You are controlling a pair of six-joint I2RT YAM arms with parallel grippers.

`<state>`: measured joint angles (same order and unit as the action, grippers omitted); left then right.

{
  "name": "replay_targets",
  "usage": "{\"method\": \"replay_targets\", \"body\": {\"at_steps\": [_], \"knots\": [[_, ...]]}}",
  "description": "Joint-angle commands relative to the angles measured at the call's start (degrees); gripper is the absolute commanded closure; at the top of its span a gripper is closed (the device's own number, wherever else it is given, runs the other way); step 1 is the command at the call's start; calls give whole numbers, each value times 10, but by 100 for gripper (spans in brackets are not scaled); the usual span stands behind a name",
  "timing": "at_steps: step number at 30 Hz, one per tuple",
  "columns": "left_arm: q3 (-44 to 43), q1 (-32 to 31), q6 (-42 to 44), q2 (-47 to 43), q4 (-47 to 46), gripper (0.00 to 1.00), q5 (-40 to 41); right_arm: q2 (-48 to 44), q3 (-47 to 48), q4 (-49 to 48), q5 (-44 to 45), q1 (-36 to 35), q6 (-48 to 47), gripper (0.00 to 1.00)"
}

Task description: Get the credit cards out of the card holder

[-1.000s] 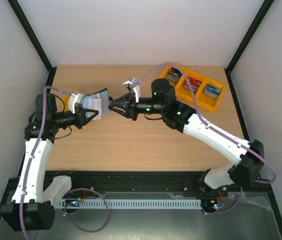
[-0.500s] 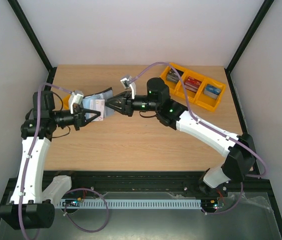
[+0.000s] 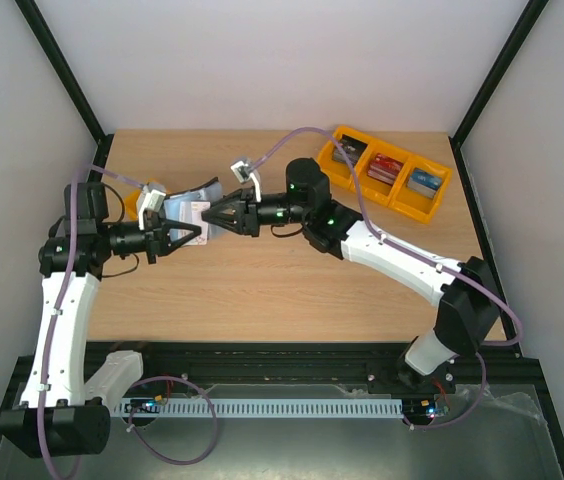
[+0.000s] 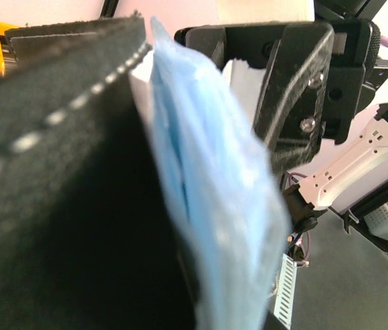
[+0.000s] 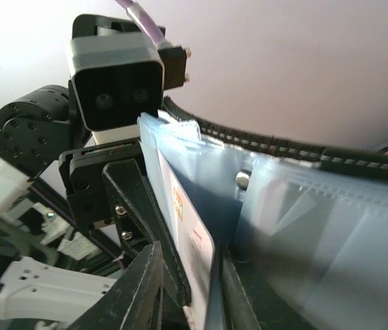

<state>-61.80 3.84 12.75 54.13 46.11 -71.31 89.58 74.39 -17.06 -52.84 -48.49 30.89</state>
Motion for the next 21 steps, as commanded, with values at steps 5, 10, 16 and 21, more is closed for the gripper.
{"method": "replay_targets", "body": {"at_steps": [5, 10, 16, 21], "knots": [[-15, 2, 11, -3, -1, 98, -33, 9, 13, -45, -62, -22, 0, 86], [-1, 2, -11, -7, -18, 98, -30, -4, 11, -10, -30, -20, -23, 98], [105, -40, -312, 22, -273, 97, 20, 1, 34, 158, 81, 6, -58, 98], [100, -155, -312, 112, -296, 97, 77, 19, 11, 250, 166, 11, -61, 98]]}}
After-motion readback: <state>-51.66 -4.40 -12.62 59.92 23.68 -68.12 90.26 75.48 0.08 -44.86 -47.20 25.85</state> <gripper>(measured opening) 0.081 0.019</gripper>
